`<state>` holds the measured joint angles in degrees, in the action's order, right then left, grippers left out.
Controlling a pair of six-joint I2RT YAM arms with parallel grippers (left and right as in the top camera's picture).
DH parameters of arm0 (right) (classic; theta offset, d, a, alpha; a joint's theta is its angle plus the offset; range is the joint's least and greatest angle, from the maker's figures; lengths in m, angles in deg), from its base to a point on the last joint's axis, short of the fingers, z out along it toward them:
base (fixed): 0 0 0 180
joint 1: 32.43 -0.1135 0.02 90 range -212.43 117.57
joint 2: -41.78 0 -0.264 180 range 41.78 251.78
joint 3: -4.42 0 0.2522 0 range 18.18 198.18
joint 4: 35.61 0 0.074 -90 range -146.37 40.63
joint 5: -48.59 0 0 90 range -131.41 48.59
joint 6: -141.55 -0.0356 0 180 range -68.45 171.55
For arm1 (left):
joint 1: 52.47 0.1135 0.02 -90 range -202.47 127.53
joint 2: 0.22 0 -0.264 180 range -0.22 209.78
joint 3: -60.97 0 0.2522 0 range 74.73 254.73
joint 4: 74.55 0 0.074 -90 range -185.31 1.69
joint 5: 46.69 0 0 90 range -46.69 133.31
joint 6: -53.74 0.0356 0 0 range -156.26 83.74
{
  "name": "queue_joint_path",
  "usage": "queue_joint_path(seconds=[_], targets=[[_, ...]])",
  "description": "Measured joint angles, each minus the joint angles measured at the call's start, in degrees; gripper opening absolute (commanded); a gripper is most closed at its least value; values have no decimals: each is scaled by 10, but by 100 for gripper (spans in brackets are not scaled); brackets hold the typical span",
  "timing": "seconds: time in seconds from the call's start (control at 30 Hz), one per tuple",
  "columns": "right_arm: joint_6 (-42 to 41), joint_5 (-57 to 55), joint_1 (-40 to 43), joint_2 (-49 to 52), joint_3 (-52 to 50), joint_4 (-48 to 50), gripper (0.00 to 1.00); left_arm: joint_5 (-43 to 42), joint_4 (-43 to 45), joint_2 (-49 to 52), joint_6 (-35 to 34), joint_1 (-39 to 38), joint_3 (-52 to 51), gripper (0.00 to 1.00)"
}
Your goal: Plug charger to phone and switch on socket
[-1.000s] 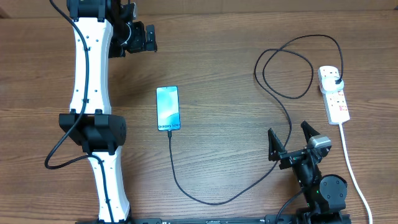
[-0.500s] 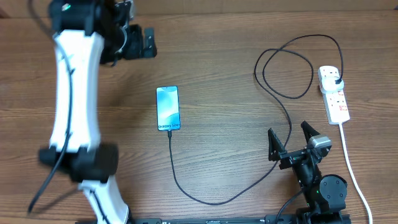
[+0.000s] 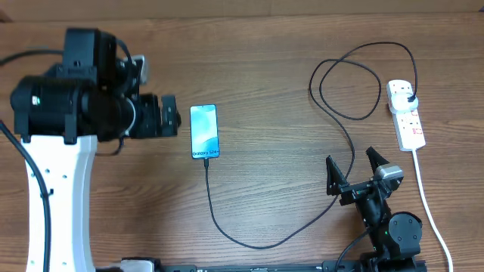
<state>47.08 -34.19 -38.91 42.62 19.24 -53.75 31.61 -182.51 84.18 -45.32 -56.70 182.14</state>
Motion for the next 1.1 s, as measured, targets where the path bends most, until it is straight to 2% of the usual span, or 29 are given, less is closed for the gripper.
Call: queue_joint_path(seconds=[0.27, 0.4, 0.73, 0.83, 1.1], targets=[[0, 0, 0, 0, 0, 0, 100, 17, -2, -73, 0, 0, -86, 100], [0, 0, 0, 0, 0, 0, 100, 32, 36, -119, 0, 0, -137, 100], [0, 0, 0, 0, 0, 0, 100, 80, 295, -260, 4, 0, -336, 100], [0, 0, 0, 0, 0, 0, 100, 82, 398, -311, 11, 0, -421, 100], [0, 0, 0, 0, 0, 0, 100, 81, 597, -452, 19, 0, -645, 100]])
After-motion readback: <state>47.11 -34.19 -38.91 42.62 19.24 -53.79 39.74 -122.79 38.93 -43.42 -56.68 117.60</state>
